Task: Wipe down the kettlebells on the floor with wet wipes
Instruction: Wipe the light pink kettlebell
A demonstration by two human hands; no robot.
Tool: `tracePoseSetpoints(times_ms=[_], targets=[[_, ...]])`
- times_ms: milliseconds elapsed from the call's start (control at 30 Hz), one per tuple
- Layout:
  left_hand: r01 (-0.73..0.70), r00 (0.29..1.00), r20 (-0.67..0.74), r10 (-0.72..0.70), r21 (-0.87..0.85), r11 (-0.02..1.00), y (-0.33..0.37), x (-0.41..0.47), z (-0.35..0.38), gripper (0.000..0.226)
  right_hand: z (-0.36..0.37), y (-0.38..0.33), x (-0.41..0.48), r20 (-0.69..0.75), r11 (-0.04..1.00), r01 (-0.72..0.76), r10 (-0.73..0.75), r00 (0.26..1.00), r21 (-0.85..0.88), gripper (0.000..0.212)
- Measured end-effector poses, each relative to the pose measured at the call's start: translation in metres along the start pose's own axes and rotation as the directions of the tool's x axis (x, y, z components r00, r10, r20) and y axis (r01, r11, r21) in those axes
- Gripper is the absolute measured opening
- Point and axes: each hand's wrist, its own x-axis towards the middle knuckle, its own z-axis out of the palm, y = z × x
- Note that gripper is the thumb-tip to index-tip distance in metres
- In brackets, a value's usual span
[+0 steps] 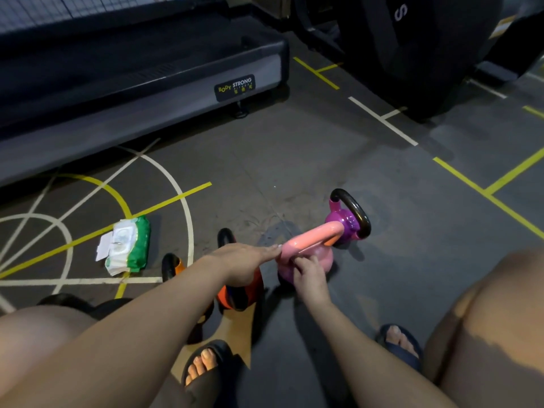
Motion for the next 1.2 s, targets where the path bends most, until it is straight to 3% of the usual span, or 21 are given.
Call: tracePoseSetpoints(times_ms=[133,233,300,333,367,433,467,533,567,600,633,667,733,767,800,900,967,1033,1100,1133,1200], targets=[[0.023,0.999,0.037,-0.023,0.012,1.000,0.001,0.006,0.004,0.087,-0.018,-0.011,0.009,0.004,0.945,0.239,-0.244,0.970,-0.222,0.043],[0.037,0.998,0.059,-0.038,0.005,0.999,0.001,0.008,0.003,0.088,-0.013,-0.028,0.003,-0.012,0.993,0.062,-0.064,0.998,-0.098,0.033],[0.034,0.997,0.062,-0.034,0.010,0.999,0.001,0.008,0.001,0.089,-0.006,-0.037,-0.007,-0.005,0.951,-0.198,0.205,0.979,0.238,0.029],[0.031,0.997,0.068,-0.032,0.011,0.999,0.001,0.007,-0.001,0.089,-0.004,-0.043,-0.011,0.058,0.804,-0.323,0.341,0.938,0.500,0.032],[0.032,0.997,0.073,-0.033,0.013,0.999,0.002,0.008,-0.002,0.089,-0.005,-0.048,-0.012,0.168,0.552,-0.404,0.428,0.888,0.729,0.036],[0.043,0.996,0.078,-0.044,0.019,0.999,0.002,0.009,-0.005,0.086,-0.011,-0.057,-0.007,0.359,0.079,-0.440,0.458,0.813,0.894,0.040],[0.054,0.995,0.080,-0.056,0.020,0.998,0.003,0.009,-0.007,0.084,-0.016,-0.060,-0.003,0.412,-0.053,-0.437,0.451,0.792,0.898,0.041],[0.077,0.993,0.083,-0.079,0.021,0.997,0.004,0.009,-0.008,0.082,-0.022,-0.059,0.000,0.471,-0.169,-0.442,0.410,0.781,0.881,0.041],[0.088,0.992,0.088,-0.090,0.025,0.996,0.005,0.010,-0.008,0.082,-0.023,-0.057,-0.001,0.467,-0.152,-0.445,0.392,0.792,0.882,0.040],[0.094,0.991,0.092,-0.096,0.032,0.995,0.005,0.010,-0.007,0.082,-0.023,-0.052,-0.004,0.436,-0.070,-0.446,0.390,0.811,0.892,0.039],[0.095,0.991,0.094,-0.098,0.037,0.995,0.005,0.011,-0.007,0.081,-0.020,-0.045,-0.008,0.370,0.103,-0.443,0.401,0.838,0.891,0.037],[0.096,0.991,0.094,-0.099,0.043,0.994,0.005,0.011,-0.007,0.081,-0.015,-0.036,-0.012,0.267,0.355,-0.415,0.396,0.879,0.838,0.034],[0.086,0.991,0.094,-0.091,0.051,0.995,0.007,0.010,-0.009,0.081,-0.003,-0.013,-0.013,0.009,0.840,-0.220,0.248,0.969,0.496,0.031],[0.081,0.992,0.097,-0.087,0.057,0.995,0.008,0.010,-0.010,0.080,0.002,-0.005,-0.011,-0.075,0.959,-0.112,0.136,0.988,0.261,0.031],[0.078,0.992,0.099,-0.084,0.064,0.995,0.009,0.010,-0.010,0.079,0.005,0.002,-0.009,-0.101,0.997,-0.044,0.050,0.994,0.059,0.033],[0.080,0.991,0.105,-0.087,0.074,0.994,0.011,0.007,-0.012,0.079,0.011,0.007,-0.009,-0.132,0.963,0.074,-0.112,0.985,-0.259,0.037],[0.082,0.990,0.107,-0.089,0.067,0.994,0.013,0.005,-0.012,0.079,0.010,-0.005,-0.014,-0.175,0.966,0.035,-0.081,0.981,-0.256,0.037],[0.077,0.991,0.109,-0.083,0.061,0.995,0.013,0.003,-0.012,0.080,0.003,-0.026,-0.010,-0.136,0.977,-0.173,0.156,0.978,-0.123,0.026],[0.077,0.990,0.112,-0.083,0.054,0.996,0.013,0.002,-0.013,0.082,-0.006,-0.042,0.002,0.021,0.904,-0.411,0.412,0.911,0.115,0.022],[0.079,0.990,0.115,-0.084,0.055,0.995,0.013,0.002,-0.013,0.083,-0.008,-0.044,0.006,0.114,0.804,-0.493,0.484,0.867,0.331,0.021],[0.087,0.989,0.111,-0.094,0.071,0.994,0.012,0.003,-0.012,0.084,-0.012,-0.044,0.006,0.338,0.385,-0.561,0.509,0.792,0.733,0.023]])
